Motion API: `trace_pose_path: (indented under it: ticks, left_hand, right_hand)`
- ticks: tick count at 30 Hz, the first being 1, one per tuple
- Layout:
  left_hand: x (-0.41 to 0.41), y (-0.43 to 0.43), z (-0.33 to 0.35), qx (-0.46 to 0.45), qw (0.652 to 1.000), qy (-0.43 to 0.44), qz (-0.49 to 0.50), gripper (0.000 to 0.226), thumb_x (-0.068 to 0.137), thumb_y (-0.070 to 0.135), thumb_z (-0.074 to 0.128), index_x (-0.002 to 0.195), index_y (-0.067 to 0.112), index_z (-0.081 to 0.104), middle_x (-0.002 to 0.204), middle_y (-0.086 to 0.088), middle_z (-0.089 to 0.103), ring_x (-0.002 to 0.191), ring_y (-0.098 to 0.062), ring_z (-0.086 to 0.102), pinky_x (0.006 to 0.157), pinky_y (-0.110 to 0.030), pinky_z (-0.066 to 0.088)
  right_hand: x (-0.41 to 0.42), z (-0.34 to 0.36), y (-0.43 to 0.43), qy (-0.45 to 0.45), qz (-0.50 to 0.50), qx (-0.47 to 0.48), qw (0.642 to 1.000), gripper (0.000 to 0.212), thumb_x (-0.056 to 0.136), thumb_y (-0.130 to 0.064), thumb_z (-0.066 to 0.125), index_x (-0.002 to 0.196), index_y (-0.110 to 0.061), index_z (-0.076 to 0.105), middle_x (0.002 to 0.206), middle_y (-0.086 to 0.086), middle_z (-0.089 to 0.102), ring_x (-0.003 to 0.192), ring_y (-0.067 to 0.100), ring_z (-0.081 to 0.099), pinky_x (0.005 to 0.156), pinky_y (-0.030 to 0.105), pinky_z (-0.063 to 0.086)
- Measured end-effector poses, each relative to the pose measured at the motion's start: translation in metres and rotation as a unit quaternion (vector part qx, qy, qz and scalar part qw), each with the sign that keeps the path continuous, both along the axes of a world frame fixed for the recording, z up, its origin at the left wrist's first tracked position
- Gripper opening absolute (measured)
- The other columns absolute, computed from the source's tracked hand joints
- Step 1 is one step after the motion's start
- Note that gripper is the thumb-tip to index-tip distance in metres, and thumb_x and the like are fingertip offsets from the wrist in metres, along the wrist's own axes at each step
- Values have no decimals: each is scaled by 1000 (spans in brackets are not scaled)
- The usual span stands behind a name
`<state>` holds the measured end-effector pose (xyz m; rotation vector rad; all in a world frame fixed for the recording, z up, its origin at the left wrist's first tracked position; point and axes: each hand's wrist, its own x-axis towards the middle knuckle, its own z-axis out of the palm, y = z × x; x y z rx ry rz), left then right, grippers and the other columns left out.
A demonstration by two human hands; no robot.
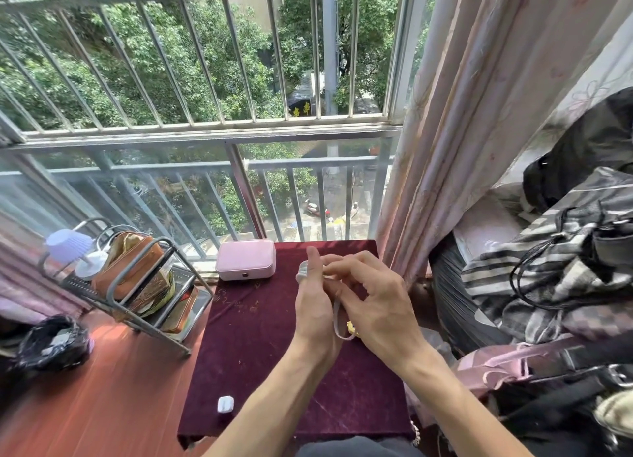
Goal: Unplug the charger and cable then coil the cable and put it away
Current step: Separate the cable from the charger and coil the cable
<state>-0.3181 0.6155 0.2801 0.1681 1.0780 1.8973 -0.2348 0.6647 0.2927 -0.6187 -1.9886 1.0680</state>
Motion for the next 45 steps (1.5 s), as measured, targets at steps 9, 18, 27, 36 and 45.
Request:
trace_pose_path:
  ticks: [9,18,27,36,45]
  left_hand:
    - [-21,0,9,8,999,-30,-22,69,98,68,32,102,13,75,130,-11,70,124,-20,64,104,-36,44]
    - [-17,3,9,22,997,-28,-66,78,94,72,36,127,9,70,141,-6,63,131,-16,59,95,-26,54]
    - [-29,-27,-2,-43,989,-99,-102,72,96,59,54,116,-8,71,124,-23,69,114,-27,69,93,-33,58]
    - [-59,-40,24,-153,769,614,-97,42,88,65,57,118,36,67,117,17,69,111,5,58,94,-13,41]
    - [-73,-23,16,-169,616,687,-346,49,97,66,30,101,29,61,93,10,62,95,-4,52,111,-40,26]
  right_hand:
    - [25,-14,11,-69,18,-41,997,37,88,-36,83,124,-35,75,112,-16,67,66,12,60,65,11,46]
    - [19,-5,11,-108,11,84,991,28,98,-12,66,124,-19,72,107,-7,70,88,11,71,76,35,59]
    - [26,-16,27,-149,14,74,986,26,102,-8,66,124,-19,76,103,-4,72,87,10,71,77,31,57]
    - [30,-14,33,-207,55,115,970,17,104,-12,64,116,-14,76,99,-2,69,79,17,68,71,42,57]
    - [26,1,25,-221,93,149,959,19,106,-14,61,119,-14,75,101,-3,67,81,18,69,70,39,59]
